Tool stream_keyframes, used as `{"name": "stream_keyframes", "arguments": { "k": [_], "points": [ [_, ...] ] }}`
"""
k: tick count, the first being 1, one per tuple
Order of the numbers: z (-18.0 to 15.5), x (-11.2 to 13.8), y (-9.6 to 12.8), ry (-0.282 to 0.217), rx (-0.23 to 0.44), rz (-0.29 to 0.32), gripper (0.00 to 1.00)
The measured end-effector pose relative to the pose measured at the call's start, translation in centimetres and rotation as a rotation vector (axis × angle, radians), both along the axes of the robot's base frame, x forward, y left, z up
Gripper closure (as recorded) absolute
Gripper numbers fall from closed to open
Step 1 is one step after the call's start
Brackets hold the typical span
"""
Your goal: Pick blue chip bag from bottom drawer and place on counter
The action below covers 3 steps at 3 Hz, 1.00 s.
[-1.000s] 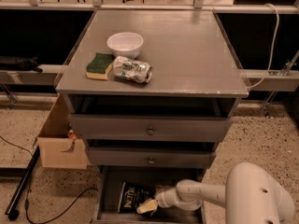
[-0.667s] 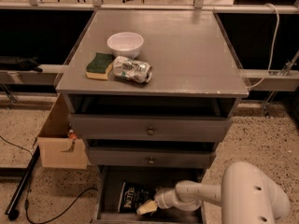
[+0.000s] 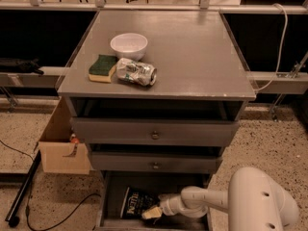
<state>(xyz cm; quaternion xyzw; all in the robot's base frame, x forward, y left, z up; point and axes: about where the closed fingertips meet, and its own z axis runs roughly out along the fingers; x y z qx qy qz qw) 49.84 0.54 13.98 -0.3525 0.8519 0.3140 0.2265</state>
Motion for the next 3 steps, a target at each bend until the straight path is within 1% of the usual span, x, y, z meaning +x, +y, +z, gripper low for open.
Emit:
{"name": "stream_keyframes", "arguments": {
  "k": [1,3],
  "points": [
    [0.0,0.0,0.01,0.0,0.0,0.0,0.5],
    [0.0,-0.01,0.01,0.0,0.0,0.0,0.97]
  ]
}}
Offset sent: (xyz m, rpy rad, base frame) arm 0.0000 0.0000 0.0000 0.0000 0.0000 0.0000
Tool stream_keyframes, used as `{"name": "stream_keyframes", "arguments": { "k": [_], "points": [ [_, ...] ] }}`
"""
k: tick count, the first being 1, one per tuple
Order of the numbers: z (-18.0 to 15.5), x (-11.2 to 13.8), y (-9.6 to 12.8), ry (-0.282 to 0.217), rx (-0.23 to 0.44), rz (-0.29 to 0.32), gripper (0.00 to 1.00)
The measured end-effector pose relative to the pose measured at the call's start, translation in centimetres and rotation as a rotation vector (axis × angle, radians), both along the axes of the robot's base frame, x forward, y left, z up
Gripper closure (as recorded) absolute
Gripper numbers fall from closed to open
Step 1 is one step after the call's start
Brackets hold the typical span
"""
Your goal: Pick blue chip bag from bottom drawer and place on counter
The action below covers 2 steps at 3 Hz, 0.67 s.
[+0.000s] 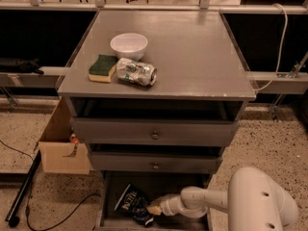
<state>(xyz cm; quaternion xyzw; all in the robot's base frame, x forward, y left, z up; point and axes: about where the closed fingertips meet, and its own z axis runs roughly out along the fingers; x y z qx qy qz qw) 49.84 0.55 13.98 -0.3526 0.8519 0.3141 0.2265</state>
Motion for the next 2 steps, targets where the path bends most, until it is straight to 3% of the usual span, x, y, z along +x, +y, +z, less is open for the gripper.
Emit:
{"name": "stream_keyframes", "arguments": {
  "k": [2],
  "points": [
    [0.02,0.15,0.36,0.02,-0.006,0.011,1.0]
  ]
}}
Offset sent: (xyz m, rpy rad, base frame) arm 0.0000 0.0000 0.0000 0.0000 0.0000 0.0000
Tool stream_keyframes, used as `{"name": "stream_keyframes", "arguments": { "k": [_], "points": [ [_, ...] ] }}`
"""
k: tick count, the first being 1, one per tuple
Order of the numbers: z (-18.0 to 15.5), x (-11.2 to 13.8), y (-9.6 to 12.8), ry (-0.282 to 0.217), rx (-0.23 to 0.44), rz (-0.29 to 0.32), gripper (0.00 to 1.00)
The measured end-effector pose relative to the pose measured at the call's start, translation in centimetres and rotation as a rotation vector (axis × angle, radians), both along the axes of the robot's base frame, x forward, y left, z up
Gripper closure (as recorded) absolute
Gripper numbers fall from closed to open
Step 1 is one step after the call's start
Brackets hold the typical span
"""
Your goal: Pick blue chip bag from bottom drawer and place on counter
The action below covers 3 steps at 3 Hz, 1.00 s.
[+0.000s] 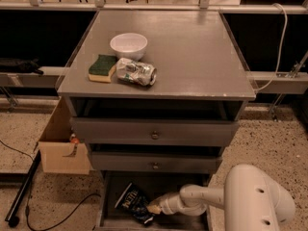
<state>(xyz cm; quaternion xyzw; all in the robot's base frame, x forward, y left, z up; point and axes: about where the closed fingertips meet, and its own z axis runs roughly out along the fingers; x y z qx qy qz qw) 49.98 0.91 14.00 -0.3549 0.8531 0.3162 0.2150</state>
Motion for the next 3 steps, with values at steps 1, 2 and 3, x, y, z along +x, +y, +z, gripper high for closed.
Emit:
{"name": "stream_keyframes", "arguments": {
  "k": [1,2,3],
  "points": [
    [0.4,0.5,0.0,0.023,-0.012,0.006,1.0],
    [2.7,1.6,-1.7,0.018,-0.054,-0.002,1.0],
    [8.6,1.1,-6.1,-0.039,-0.092,0.004,1.0]
  ]
}}
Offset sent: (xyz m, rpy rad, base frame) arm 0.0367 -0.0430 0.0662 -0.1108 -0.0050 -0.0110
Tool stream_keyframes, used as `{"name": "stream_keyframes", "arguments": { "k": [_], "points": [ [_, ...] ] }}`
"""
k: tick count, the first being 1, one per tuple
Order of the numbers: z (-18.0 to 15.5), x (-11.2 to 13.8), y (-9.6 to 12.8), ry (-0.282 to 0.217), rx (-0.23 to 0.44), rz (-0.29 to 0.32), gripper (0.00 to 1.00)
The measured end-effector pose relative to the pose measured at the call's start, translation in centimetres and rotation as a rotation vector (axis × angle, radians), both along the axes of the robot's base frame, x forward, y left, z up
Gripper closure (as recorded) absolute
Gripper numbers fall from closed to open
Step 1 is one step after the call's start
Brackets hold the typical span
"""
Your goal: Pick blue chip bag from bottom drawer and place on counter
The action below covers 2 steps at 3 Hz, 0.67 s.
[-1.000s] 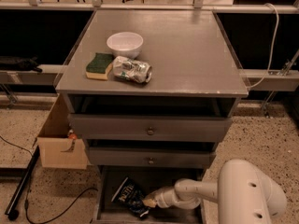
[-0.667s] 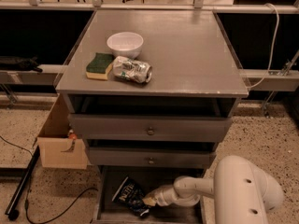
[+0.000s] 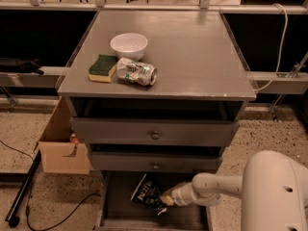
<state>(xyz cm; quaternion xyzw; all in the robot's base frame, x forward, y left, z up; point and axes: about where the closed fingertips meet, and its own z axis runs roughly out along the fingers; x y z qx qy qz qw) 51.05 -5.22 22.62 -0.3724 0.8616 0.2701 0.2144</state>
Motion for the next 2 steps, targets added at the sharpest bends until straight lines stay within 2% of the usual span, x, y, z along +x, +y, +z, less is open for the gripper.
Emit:
{"name": "stream_keyframes", "arguments": {
  "k": [1,2],
  "points": [
    [0.0,0.0,0.0,0.0,0.0,0.0,1.0],
    [1.2,-0.7,-1.6,-0.02,-0.013,-0.028,1.0]
  ]
}}
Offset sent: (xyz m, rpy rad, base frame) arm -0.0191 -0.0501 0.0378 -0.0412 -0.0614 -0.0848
